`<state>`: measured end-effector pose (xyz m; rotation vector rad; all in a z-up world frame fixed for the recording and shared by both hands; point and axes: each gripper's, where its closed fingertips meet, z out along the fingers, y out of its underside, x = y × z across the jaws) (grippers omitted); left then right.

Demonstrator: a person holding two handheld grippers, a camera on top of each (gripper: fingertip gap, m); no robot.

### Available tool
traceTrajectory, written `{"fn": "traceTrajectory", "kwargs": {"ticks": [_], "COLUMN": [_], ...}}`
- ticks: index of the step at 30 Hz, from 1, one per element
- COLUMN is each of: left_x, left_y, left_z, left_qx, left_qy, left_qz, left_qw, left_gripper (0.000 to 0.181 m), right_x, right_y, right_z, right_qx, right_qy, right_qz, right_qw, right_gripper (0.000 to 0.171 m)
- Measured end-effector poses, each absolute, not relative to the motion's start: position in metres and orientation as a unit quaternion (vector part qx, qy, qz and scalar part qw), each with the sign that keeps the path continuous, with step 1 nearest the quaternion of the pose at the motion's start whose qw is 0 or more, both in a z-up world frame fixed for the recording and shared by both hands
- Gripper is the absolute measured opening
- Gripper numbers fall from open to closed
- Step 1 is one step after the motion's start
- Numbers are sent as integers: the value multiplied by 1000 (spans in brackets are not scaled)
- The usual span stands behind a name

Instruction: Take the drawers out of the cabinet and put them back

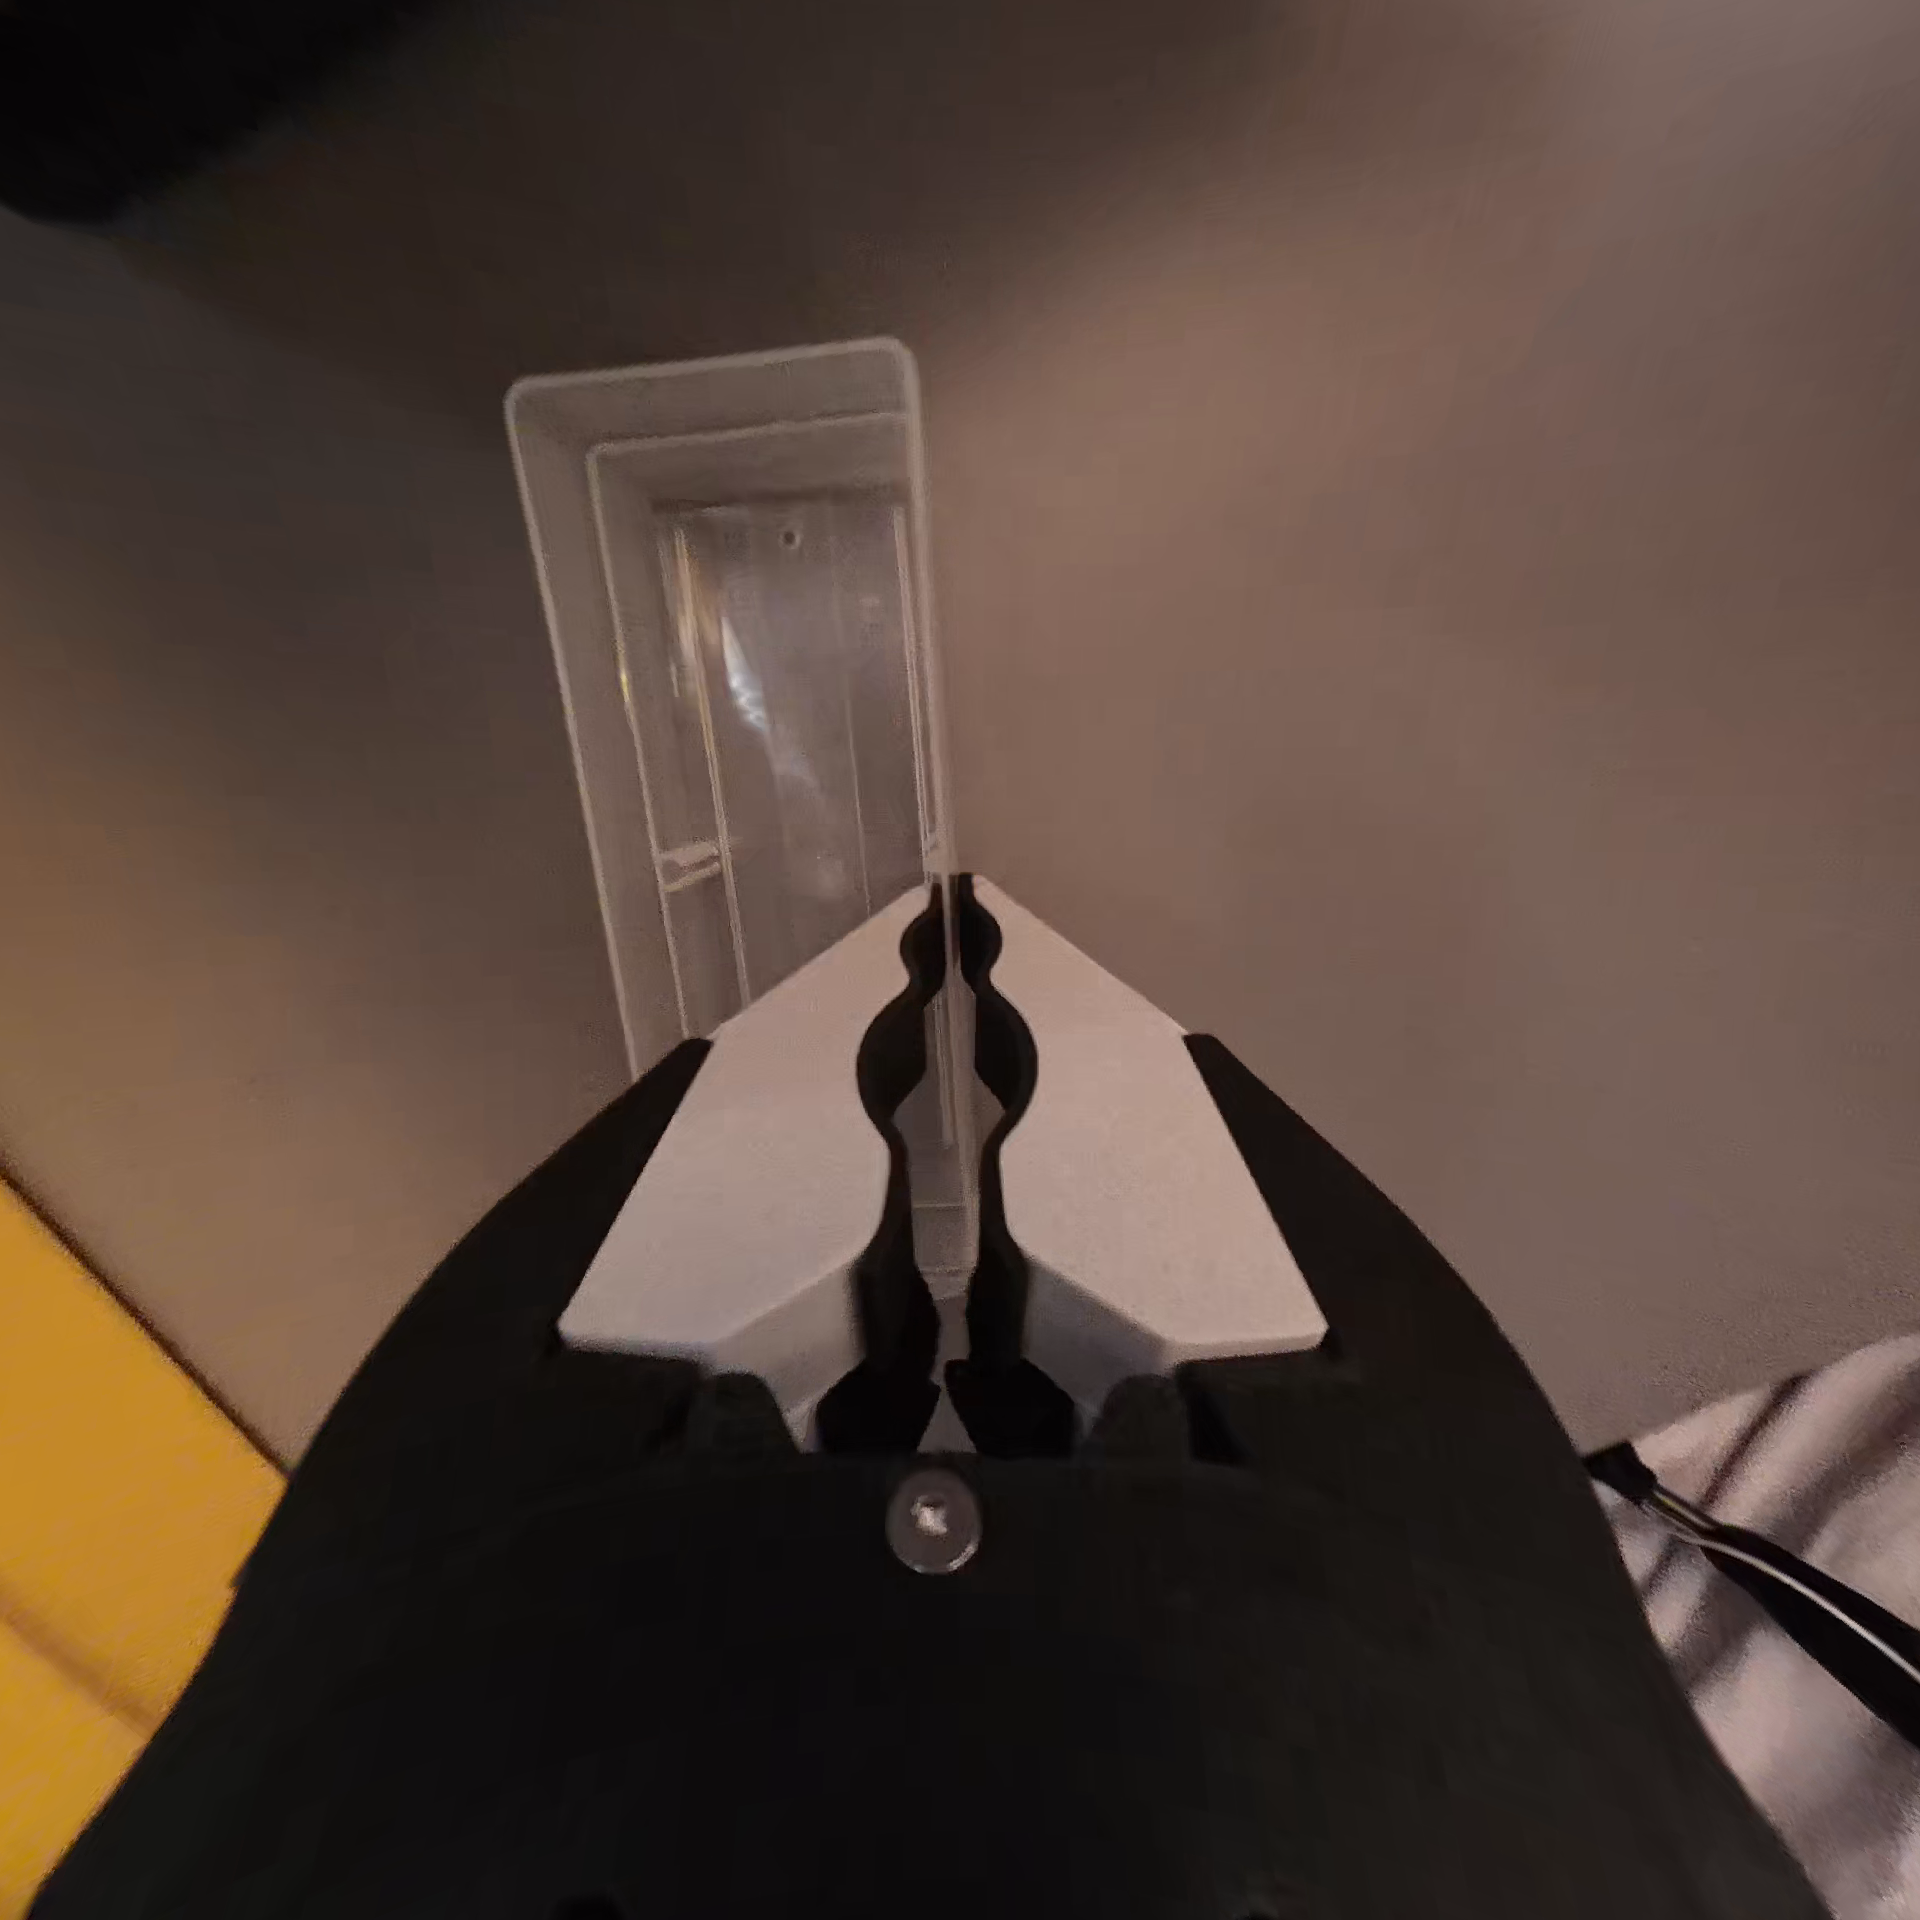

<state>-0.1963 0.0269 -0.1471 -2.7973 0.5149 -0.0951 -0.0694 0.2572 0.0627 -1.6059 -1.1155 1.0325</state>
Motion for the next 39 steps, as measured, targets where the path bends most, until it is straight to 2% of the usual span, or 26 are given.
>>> {"fn": "traceTrajectory", "kwargs": {"ticks": [1,7,11,12,14,15,17,20,23,26,29,39], "left_x": [-198,-203,-205,-213,-228,-231,-231,-233,-237,-238,-234,-233], "left_y": [31,38,48,50,48,42,35,38,33,26,29,39], "left_z": [-148,-139,-104,-96,-100,-111,-129,-134,-140,-152,-152,-127], "left_qx": [-972,-959,-928,-920,-924,-936,-952,-950,-955,-961,-959,-965], "left_qy": [173,188,215,211,191,179,159,152,168,184,195,123], "left_qz": [-31,-5,26,51,76,70,40,38,55,64,62,-8], "left_qw": [159,212,304,325,322,295,259,271,239,196,197,231], "left_gripper": [0,5,79,85,87,82,91,79,67,69,63,60], "right_x": [-70,-70,-69,-70,-70,-70,-69,-69,-69,-69,-69,-69], "right_y": [257,257,257,257,257,257,257,257,257,257,257,257], "right_z": [63,63,63,63,63,63,63,63,63,63,63,63], "right_qx": [-649,-648,-648,-648,-648,-648,-648,-649,-648,-648,-647,-646], "right_qy": [-451,-451,-451,-451,-451,-451,-451,-451,-451,-450,-451,-450], "right_qz": [417,422,421,421,421,421,420,420,421,423,423,427], "right_qw": [449,446,447,447,446,446,447,447,446,446,446,445], "right_gripper": [0,0,0,0,0,0,0,0,0,0,0,0]}}
